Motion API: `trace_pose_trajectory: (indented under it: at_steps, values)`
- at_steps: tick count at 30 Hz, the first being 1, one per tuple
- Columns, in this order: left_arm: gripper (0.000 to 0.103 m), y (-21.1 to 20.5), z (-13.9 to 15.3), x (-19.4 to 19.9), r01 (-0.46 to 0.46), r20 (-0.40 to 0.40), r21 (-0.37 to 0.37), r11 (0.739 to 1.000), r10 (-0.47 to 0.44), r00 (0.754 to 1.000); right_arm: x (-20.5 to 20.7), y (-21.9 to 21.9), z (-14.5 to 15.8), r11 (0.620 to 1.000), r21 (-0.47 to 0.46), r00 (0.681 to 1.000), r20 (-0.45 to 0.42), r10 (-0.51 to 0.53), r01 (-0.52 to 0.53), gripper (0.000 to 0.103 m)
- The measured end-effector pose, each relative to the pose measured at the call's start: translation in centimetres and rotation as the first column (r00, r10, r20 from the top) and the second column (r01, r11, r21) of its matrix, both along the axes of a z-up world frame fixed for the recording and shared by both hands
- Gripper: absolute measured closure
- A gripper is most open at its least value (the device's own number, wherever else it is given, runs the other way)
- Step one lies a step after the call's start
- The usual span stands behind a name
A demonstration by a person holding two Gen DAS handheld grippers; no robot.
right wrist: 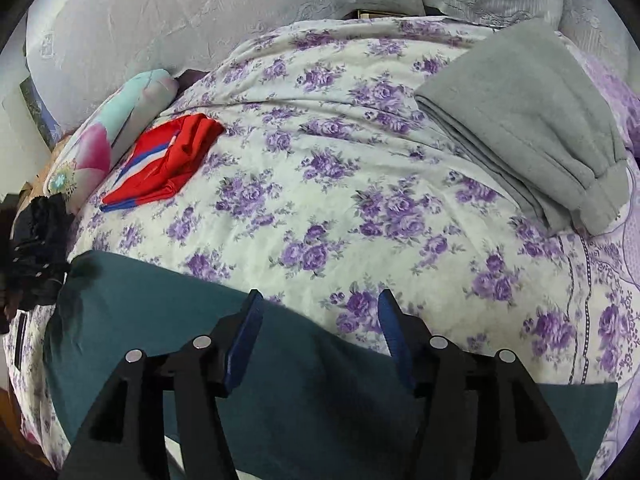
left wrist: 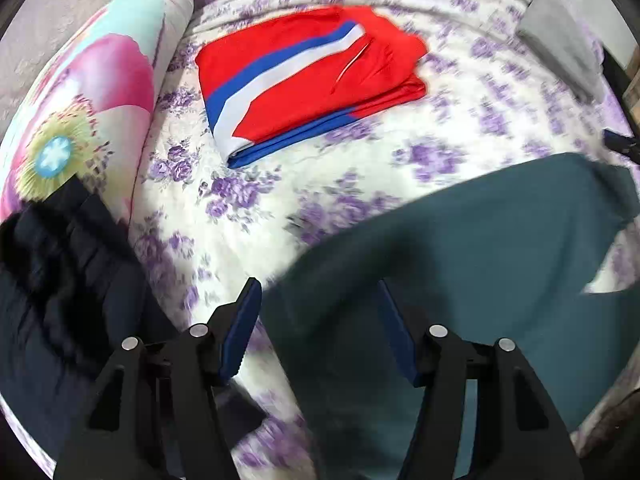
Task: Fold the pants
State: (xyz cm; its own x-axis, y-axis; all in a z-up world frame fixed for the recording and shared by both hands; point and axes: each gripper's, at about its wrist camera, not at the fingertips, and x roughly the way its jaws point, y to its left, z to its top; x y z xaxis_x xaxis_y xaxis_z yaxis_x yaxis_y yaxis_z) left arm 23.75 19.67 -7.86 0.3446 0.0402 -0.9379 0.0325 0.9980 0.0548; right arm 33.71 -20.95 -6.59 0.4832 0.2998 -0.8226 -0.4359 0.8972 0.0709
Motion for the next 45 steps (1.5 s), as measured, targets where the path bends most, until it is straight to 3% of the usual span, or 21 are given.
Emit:
trace_pose_trajectory:
  at_steps: [4,8,12,15,16,17,18,19,20,25,30,33,38,42,45]
  values:
    - [0.058,0.2,-1.7,1.6,0.035,-0.048,0.003,0.999,-0.035,0.998,-0.4,0.5,-0.4,0.999,-0.03,0.999,-0.007,0.032,-0.033,0.042]
    - [0.058,-1.2,-2.3,1.8,0.13,-0.076,-0.016,0.991,-0.131,0.988,-0.1,2.2,-0.9,0.994,-0.057,0.995,-0.023,0.097,-0.098,0.037]
    - [0.045,-2.8,-3.7,2.1,0.237,-0.133,0.027,0.971,-0.231,0.964,0.0,5.8,-2.4,0.957,-0.181,0.974,-0.026,0.226,-0.227,0.037]
    - [0.043,-2.3,-4.0,2.9,0.214,-0.149,-0.012,0.977,-0.213,0.966,0.5,8.0,-4.2,0.915,-0.248,0.948,-0.081,0.308,-0.318,0.039]
    - [0.045,-2.1,-4.0,3.1,0.201,-0.153,-0.034,0.979,-0.204,0.967,0.7,8.3,-4.9,0.905,-0.253,0.94,-0.116,0.322,-0.341,0.052]
    - [0.054,-2.0,-4.0,3.2,0.204,-0.151,-0.038,0.978,-0.207,0.967,1.0,8.5,-5.4,0.903,-0.245,0.934,-0.143,0.327,-0.354,0.071]
    - [0.063,-2.0,-3.9,3.2,0.211,-0.144,-0.034,0.977,-0.214,0.966,1.0,8.5,-5.5,0.905,-0.231,0.932,-0.149,0.33,-0.357,0.075]
    - [0.092,-1.9,-3.5,3.1,0.218,-0.131,-0.032,0.975,-0.221,0.967,0.9,8.4,-5.3,0.911,-0.2,0.93,-0.15,0.336,-0.361,0.088]
    - [0.099,-1.9,-3.2,3.1,0.213,-0.127,-0.031,0.977,-0.215,0.968,0.9,8.3,-5.0,0.917,-0.178,0.931,-0.155,0.332,-0.356,0.099]
    - [0.1,-1.6,1.2,1.3,0.194,-0.016,-0.042,0.98,-0.195,0.981,-1.5,6.1,-0.4,0.943,-0.039,0.94,-0.107,0.324,-0.33,0.1]
    - [0.1,-2.4,6.6,-3.9,0.227,0.081,-0.044,0.973,-0.223,0.971,-9.6,3.9,4.8,0.928,0.054,0.924,-0.084,0.372,-0.369,0.1]
    - [0.1,-2.6,8.3,-8.6,0.238,0.12,-0.061,0.969,-0.23,0.966,-14.3,3.0,5.5,0.921,0.075,0.914,-0.118,0.388,-0.381,0.1]
    - [0.1,-2.5,6.7,-13.9,0.217,0.1,-0.099,0.971,-0.207,0.973,-20.7,2.5,2.5,0.933,0.109,0.906,-0.221,0.36,-0.344,0.1]
    - [0.095,-2.9,2.1,-16.8,0.193,0.017,-0.082,0.978,-0.193,0.981,-23.5,2.8,-3.0,0.963,0.09,0.911,-0.309,0.271,-0.256,0.099]
    - [0.085,-2.2,-1.4,-17.9,0.097,-0.087,-0.097,0.991,-0.106,0.991,-24.6,2.9,-5.4,0.984,0.056,0.929,-0.323,0.18,-0.171,0.093]
